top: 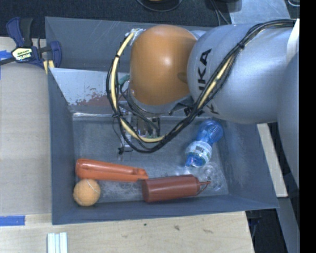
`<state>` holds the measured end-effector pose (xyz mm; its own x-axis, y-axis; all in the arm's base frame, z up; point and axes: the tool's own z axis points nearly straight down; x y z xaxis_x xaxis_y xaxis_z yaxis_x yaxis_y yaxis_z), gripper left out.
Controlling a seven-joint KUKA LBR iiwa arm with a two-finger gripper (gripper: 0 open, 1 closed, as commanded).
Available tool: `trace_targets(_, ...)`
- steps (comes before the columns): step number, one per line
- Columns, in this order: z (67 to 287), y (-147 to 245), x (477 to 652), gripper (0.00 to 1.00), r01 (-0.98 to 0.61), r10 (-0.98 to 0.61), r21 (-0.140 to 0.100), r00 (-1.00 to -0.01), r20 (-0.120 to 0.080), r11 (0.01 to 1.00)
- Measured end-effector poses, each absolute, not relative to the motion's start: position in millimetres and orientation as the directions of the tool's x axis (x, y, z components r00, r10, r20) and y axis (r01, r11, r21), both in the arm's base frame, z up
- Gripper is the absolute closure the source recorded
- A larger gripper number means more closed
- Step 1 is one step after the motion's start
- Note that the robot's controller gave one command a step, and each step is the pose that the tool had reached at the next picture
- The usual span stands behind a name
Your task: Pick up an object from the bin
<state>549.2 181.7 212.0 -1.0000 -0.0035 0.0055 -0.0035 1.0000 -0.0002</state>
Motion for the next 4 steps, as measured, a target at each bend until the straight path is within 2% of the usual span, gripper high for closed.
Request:
trace_targets(1,217,180,551.1,0.00,0.000,0.000,0.001,-1.000,-0.003,1.000)
trace_targets(2,144,166,496.9,0.00,-0.125,-0.125,0.001,-0.992,0.000,0.992)
trace_targets(3,121,161,488.5,0.00,-0.158,-0.158,0.001,-0.987,0.001,0.987)
trace_targets(4,77,182,513.2,1.00,-0.156,-0.156,0.002,-0.988,-0.007,0.988)
